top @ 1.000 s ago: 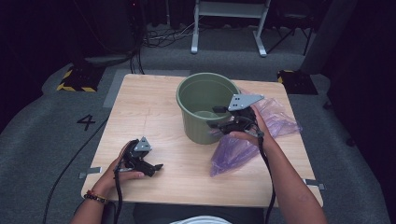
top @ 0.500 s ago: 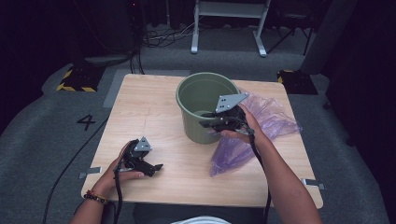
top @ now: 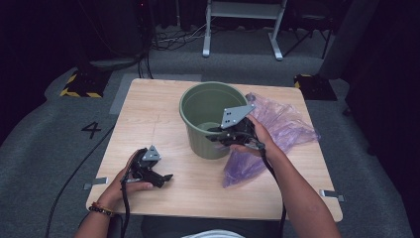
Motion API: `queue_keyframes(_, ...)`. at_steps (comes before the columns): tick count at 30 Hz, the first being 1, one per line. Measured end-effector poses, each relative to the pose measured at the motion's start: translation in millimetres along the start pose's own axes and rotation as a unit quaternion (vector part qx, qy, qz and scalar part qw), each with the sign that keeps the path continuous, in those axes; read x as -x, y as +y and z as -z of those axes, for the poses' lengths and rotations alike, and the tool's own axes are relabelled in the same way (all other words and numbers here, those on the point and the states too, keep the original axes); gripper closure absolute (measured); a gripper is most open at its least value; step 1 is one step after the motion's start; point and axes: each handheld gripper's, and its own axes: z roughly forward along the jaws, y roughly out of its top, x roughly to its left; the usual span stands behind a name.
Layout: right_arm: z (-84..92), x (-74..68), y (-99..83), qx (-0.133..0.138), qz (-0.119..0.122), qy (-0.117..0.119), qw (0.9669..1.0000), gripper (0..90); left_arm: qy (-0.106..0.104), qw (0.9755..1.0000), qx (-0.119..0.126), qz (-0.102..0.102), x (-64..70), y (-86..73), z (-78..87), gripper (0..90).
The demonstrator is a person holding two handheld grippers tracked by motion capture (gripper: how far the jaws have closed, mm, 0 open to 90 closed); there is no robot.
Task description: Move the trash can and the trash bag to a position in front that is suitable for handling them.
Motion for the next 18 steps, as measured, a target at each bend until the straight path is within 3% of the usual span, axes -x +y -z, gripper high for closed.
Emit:
queue_keyframes(1, 0.5, -9.7, 2.4, 0.0, 0.01, 0.007, 0.9999, 75.3, 0.0, 1.0, 0.0, 0.0, 0.0, 0.0, 0.0, 0.3)
queue_keyframes(4, 0.9, -17.5, 3.9, 0.002, 0.018, 0.013, 0.9998, 75.4, 0.0, 1.0, 0.0, 0.0, 0.0, 0.0, 0.0, 0.3)
queue_keyframes(10, 2.5, -48.1, 10.7, 0.008, 0.039, 0.027, 0.9988, 75.5, 0.0, 1.0, 0.0, 0.0, 0.0, 0.0, -0.1, 0.3)
queue_keyframes(16, 3.0, -62.6, 14.4, 0.012, 0.053, 0.039, 0.9978, 74.9, 0.001, 1.0, 0.0, -0.001, -0.2, 0.1, 0.0, 0.3)
queue_keyframes(18, 4.3, -64.7, 14.0, 0.022, 0.048, 0.041, 0.9977, 67.0, 0.001, 1.0, 0.0, -0.001, -0.2, 0.1, 0.0, 0.3)
